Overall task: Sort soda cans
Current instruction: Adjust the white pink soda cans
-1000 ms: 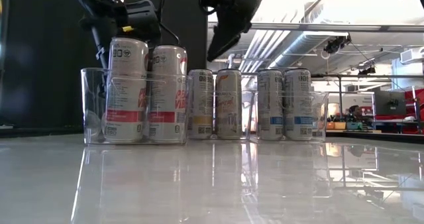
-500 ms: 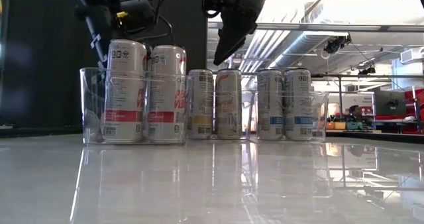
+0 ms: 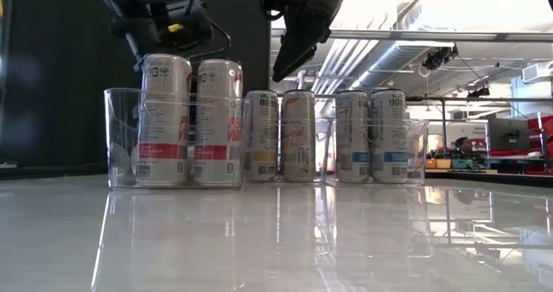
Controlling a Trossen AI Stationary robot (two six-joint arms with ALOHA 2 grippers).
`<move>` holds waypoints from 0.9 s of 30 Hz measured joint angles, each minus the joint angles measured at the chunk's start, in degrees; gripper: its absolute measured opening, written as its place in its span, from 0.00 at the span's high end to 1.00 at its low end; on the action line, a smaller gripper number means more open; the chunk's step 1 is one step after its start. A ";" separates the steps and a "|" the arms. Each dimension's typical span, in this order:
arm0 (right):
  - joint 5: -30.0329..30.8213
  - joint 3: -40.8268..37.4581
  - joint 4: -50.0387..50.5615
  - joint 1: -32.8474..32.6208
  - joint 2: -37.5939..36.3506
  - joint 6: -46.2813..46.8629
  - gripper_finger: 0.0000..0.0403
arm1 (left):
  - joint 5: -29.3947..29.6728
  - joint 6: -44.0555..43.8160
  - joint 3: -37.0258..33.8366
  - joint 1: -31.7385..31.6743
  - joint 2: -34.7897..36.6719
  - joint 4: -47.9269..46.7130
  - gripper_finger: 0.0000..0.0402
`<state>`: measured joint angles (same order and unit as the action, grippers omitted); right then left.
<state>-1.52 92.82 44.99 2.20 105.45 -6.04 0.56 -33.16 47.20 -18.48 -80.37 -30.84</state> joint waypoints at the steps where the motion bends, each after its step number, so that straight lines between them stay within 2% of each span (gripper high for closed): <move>1: 0.00 0.00 0.00 0.00 0.00 -0.16 0.47 | -0.08 -0.27 0.08 0.17 -0.69 0.53 0.34; 5: -0.12 0.00 -0.04 0.00 0.00 -0.28 0.47 | 3.84 -2.44 -0.10 1.05 -3.66 -2.41 0.25; 9: -0.45 0.00 -0.48 0.00 0.00 -0.31 0.47 | 7.39 -3.37 0.07 2.35 -6.18 -2.57 0.25; 17: -0.55 0.00 -3.33 0.00 0.02 -0.01 0.47 | 9.22 -2.12 0.00 3.70 -7.33 -2.32 0.26; 22: -0.57 0.00 -5.31 0.00 0.02 0.00 0.47 | 9.12 -0.22 -0.21 3.57 -7.35 -1.88 0.29; 27: -0.59 0.00 -6.14 0.00 0.02 0.00 0.47 | 8.69 0.49 -0.20 3.57 -7.35 -1.80 0.38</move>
<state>-2.11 92.82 38.85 2.20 105.47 -6.04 9.25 -32.67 47.00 -14.92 -87.72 -32.64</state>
